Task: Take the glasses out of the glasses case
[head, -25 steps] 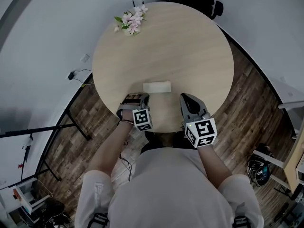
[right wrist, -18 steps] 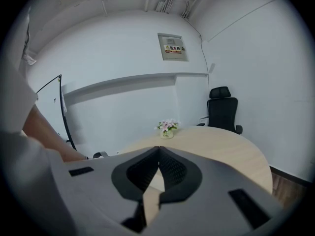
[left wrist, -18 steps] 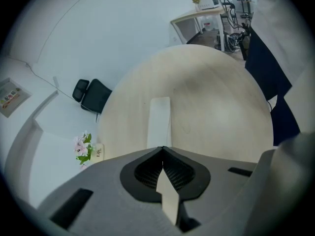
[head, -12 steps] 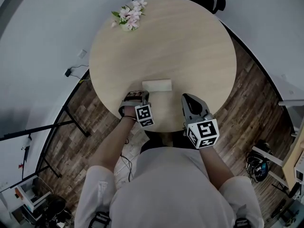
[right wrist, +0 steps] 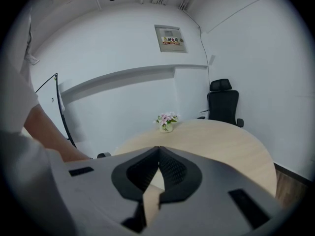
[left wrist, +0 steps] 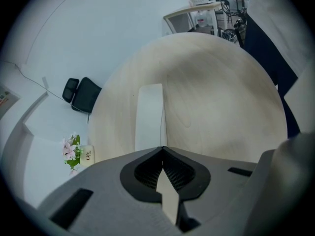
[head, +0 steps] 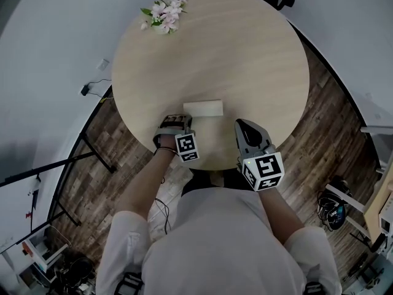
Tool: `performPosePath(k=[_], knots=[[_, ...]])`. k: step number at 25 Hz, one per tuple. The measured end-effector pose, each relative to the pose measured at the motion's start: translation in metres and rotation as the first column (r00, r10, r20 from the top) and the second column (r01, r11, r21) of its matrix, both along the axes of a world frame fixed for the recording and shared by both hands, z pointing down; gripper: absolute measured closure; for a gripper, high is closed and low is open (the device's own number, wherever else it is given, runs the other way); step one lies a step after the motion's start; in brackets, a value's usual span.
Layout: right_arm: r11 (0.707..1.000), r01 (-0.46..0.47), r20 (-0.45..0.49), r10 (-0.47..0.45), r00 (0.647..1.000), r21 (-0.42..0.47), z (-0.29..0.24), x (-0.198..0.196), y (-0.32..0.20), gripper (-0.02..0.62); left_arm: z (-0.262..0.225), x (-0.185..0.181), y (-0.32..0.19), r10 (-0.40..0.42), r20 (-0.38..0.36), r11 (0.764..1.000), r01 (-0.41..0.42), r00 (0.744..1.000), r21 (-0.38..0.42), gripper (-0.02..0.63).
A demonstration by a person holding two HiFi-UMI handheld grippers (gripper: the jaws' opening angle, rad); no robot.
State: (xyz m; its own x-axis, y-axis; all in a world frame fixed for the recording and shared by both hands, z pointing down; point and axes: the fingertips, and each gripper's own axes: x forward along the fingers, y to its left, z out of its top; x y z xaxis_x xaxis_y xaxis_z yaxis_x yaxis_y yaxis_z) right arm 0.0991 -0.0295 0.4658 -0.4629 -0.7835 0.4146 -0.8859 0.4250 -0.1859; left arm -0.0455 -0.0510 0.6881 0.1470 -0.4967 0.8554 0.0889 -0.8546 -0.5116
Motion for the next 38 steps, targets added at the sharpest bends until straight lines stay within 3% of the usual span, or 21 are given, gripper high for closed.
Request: performPosePath(k=[14, 17, 20, 22, 26, 28, 31, 33, 34, 36, 38], knots=[[0.997, 0.06, -0.041, -0.062, 0.997, -0.052, 0.025, -0.018, -0.014, 0.583, 0.01, -0.002, -0.004, 0.01, -0.006, 1.0, -0.009, 1.0, 0.027, 0.6], [0.994, 0.096, -0.101, -0.101, 0.99, -0.053, 0.036, -0.022, -0.018, 0.583, 0.01, -0.002, -0.004, -0.007, -0.018, 1.0, 0.007, 1.0, 0.018, 0.6], [0.984, 0.175, -0.232, -0.179, 0.956, -0.038, 0.048, -0.028, -0.023, 0.583, 0.01, -0.002, -0.004, -0.002, -0.014, 1.0, 0.002, 1.0, 0.016, 0.6], [0.963, 0.268, -0.357, -0.264, 0.896, -0.038, 0.058, -0.034, -0.025, 0.583, 0.01, -0.002, -0.003, 0.01, -0.011, 1.0, -0.009, 1.0, 0.019, 0.6], [0.89, 0.443, -0.545, -0.423, 0.724, -0.103, 0.085, -0.049, -0.024, 0.583, 0.01, -0.002, -0.002, 0.026, -0.005, 1.0, -0.026, 1.0, 0.018, 0.6], [0.844, 0.516, -0.631, -0.48, 0.61, -0.144, 0.1, -0.056, -0.022, 0.582, 0.01, -0.002, -0.002, 0.024, -0.002, 1.0, -0.024, 1.0, 0.013, 0.6], [0.767, 0.603, -0.747, -0.529, 0.404, -0.217, 0.123, -0.062, -0.018, 0.581, 0.01, -0.003, -0.003, 0.02, -0.001, 1.0, -0.02, 1.0, 0.007, 0.6], [0.726, 0.633, -0.779, -0.551, 0.3, -0.269, 0.138, -0.062, -0.014, 0.581, 0.01, -0.002, -0.002, 0.022, 0.002, 1.0, -0.022, 1.0, 0.005, 0.6], [0.709, 0.64, -0.777, -0.568, 0.27, -0.296, 0.145, -0.062, -0.012, 0.58, 0.01, -0.002, -0.002, 0.024, 0.005, 1.0, -0.024, 1.0, 0.004, 0.6], [0.685, 0.639, -0.751, -0.612, 0.247, -0.349, 0.159, -0.062, -0.009, 0.567, 0.01, -0.002, -0.002, 0.029, 0.015, 1.0, -0.029, 0.999, 0.003, 0.6], [0.674, 0.627, -0.725, -0.646, 0.241, -0.392, 0.17, -0.06, -0.009, 0.393, 0.009, -0.001, -0.002, 0.03, 0.023, 1.0, -0.029, 0.999, -0.002, 0.6]])
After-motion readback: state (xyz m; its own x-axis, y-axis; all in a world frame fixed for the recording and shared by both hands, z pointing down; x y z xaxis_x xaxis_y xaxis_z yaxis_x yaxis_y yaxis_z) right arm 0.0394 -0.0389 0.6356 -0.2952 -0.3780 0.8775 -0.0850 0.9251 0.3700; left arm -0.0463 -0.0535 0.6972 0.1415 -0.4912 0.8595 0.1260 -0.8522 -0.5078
